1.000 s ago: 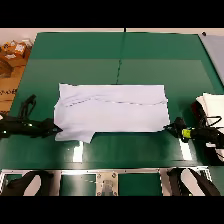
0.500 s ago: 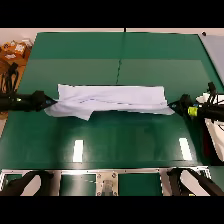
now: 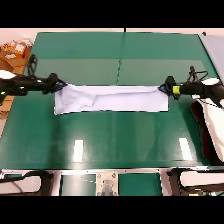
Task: Fold the shirts.
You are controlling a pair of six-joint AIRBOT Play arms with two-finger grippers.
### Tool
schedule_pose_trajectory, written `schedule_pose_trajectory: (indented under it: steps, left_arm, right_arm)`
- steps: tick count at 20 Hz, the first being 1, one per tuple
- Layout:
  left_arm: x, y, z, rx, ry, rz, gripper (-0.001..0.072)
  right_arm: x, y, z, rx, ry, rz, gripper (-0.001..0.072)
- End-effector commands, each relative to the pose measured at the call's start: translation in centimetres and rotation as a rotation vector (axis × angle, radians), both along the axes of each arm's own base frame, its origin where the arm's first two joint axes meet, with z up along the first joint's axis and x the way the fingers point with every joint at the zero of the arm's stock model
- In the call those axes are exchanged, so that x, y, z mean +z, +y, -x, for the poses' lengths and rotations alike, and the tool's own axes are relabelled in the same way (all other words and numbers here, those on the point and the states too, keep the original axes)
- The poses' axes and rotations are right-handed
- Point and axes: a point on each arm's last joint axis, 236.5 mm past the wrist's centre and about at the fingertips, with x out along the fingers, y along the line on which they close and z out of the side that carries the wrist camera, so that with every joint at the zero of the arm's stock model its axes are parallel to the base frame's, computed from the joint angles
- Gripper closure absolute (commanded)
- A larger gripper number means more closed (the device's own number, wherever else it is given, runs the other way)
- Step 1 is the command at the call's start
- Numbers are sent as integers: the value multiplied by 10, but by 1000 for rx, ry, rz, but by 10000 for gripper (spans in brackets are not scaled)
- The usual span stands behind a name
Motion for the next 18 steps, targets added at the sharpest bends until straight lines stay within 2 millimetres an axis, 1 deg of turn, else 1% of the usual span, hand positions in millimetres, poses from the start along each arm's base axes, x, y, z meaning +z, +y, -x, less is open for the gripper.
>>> schedule_pose_trajectory:
  steps: [1, 2, 3, 4, 5, 7, 9, 10, 11, 12, 13, 14, 15, 16, 18]
  left_arm:
    - [-35, -4, -40, 49, -19, -34, -3]
    - [-26, 5, -47, 60, -43, -41, -4]
    - [-13, 14, -50, 50, -58, -37, -4]
    - [2, 23, -49, 24, -65, -23, -3]
    - [15, 31, -45, -4, -66, -12, -3]
    - [33, 44, -35, -43, -54, 9, -2]
    - [38, 49, -28, -52, -28, 33, -1]
    - [37, 48, -25, -62, -22, 33, 164]
    - [37, 45, -23, -77, -19, 35, 474]
    - [37, 44, -22, -81, -17, 37, 642]
    - [37, 42, -23, -81, -19, 35, 663]
    - [37, 42, -24, -79, -21, 35, 663]
    - [37, 43, -24, -78, -21, 35, 663]
    - [37, 42, -23, -79, -20, 35, 663]
    - [37, 42, -23, -77, -17, 37, 663]
  right_arm:
    - [-14, -21, -55, -60, -43, 4, 279]
    - [-3, -28, -57, -15, -68, 14, 280]
    - [8, -39, -53, 51, -89, 39, 280]
    - [14, -49, -44, 106, -84, 54, 280]
    - [14, -63, -28, 150, -48, 66, 279]
    - [0, -89, 6, 206, 47, 79, 275]
    - [-17, -102, 32, 247, 118, 64, 276]
    - [-26, -104, 41, 255, 138, 43, 276]
    - [-36, -102, 47, 272, 150, 33, 276]
    - [-47, -96, 52, 290, 166, 17, 276]
    - [-56, -88, 57, 311, 179, -1, 274]
    - [-64, -76, 58, 336, 183, -22, 263]
    - [-69, -63, 57, 361, 180, -46, 229]
    - [-72, -50, 54, 378, 175, -70, 214]
    - [-71, -21, 47, 421, 146, -106, 217]
